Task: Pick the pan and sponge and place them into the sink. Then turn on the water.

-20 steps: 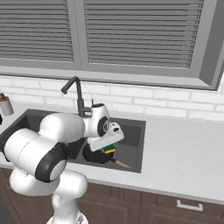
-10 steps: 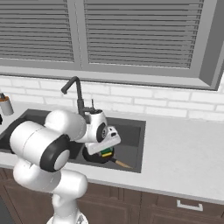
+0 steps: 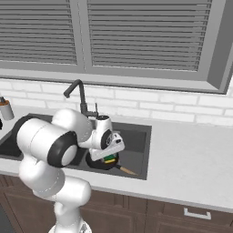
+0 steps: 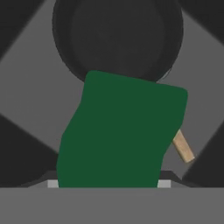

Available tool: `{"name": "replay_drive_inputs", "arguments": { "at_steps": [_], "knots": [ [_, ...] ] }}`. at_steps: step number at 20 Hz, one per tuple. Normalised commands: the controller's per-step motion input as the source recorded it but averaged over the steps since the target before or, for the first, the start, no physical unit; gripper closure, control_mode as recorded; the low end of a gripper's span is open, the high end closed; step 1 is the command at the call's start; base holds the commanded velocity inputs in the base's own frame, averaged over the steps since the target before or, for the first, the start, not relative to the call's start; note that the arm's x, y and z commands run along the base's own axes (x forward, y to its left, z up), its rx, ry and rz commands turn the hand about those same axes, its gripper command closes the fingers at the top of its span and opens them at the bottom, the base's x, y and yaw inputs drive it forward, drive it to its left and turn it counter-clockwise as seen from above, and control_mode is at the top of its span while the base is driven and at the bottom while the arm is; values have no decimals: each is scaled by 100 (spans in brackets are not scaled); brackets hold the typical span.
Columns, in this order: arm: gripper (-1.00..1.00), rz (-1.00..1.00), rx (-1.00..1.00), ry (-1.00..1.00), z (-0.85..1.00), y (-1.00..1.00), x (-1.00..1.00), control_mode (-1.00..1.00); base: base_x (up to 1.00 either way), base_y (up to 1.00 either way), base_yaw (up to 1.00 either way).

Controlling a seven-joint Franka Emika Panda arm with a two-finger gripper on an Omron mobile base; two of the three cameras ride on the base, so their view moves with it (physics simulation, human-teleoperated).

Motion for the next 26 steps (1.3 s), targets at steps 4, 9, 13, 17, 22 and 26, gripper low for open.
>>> {"name": "replay_drive_inputs", "arguments": {
  "at_steps": [4,9,13,17,22,26],
  "knots": [
    [100,0,0,0,-22,30,1,-100,0,0,0],
    [100,0,0,0,-27,13,13,-100,0,0,0],
    [100,0,0,0,-23,1,28,-100,0,0,0],
    [100,0,0,0,-8,0,19,-100,0,0,0],
    [100,0,0,0,-8,0,18,-100,0,0,0],
    [100,0,0,-2,-20,0,23,-100,0,0,0]
  ]
}}
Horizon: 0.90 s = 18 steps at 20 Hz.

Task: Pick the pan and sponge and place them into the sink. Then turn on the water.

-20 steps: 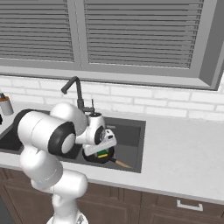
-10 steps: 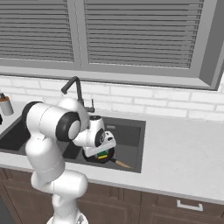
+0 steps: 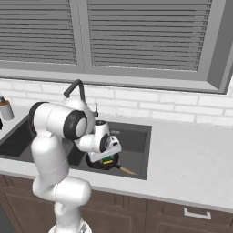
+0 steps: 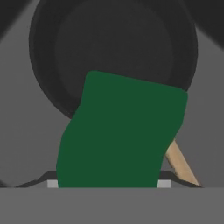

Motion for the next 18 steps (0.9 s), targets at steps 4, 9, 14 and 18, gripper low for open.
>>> {"name": "replay_drive_inputs", "arguments": {
  "at_steps": [4,9,14,18],
  "knots": [
    [100,0,0,-7,-23,0,22,-100,0,0,0],
    [100,0,0,-8,-24,0,15,-100,0,0,0],
    [100,0,0,-10,-18,0,6,-100,0,0,0],
    [100,0,0,-4,-11,0,7,-100,0,0,0]
  ]
}}
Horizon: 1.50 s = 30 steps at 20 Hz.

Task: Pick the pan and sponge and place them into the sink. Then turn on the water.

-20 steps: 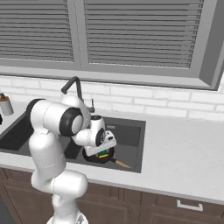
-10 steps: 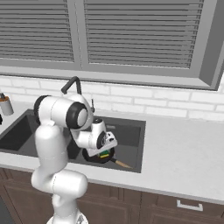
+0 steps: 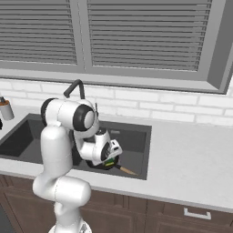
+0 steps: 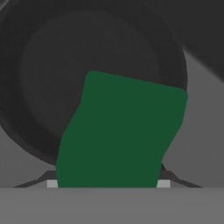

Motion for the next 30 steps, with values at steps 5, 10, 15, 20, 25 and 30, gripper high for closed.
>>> {"name": "replay_drive_inputs", "arguments": {
  "at_steps": [5,10,15,20,25,30],
  "knots": [
    [-100,0,0,2,0,0,1,-100,0,0,0],
    [-100,0,0,4,2,0,0,-100,0,0,0],
    [-100,0,0,0,36,0,0,-100,0,0,0],
    [-100,0,3,-1,79,0,0,-100,0,0,0],
    [-100,-6,10,-2,100,9,-5,-100,0,0,0],
    [-100,-17,11,9,100,1,-1,-100,0,0,0]
  ]
}}
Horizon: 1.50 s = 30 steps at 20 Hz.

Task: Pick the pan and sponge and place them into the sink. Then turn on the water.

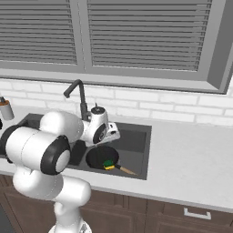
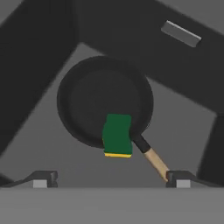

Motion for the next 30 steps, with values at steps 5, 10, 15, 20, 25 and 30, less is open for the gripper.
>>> {"name": "replay_drive_inputs", "arguments": {
  "at_steps": [5,10,15,20,25,30],
  "knots": [
    [-100,-7,19,11,51,-15,4,-100,0,0,0],
    [-100,-7,33,2,23,-4,4,-100,0,0,0],
    [-100,-34,42,-1,40,12,0,-100,0,0,0],
    [-100,-39,20,0,21,45,0,-100,0,0,0],
    [-100,-4,0,2,0,2,1,-100,0,0,0],
    [-100,-7,5,-7,0,29,7,-100,0,0,0]
  ]
}}
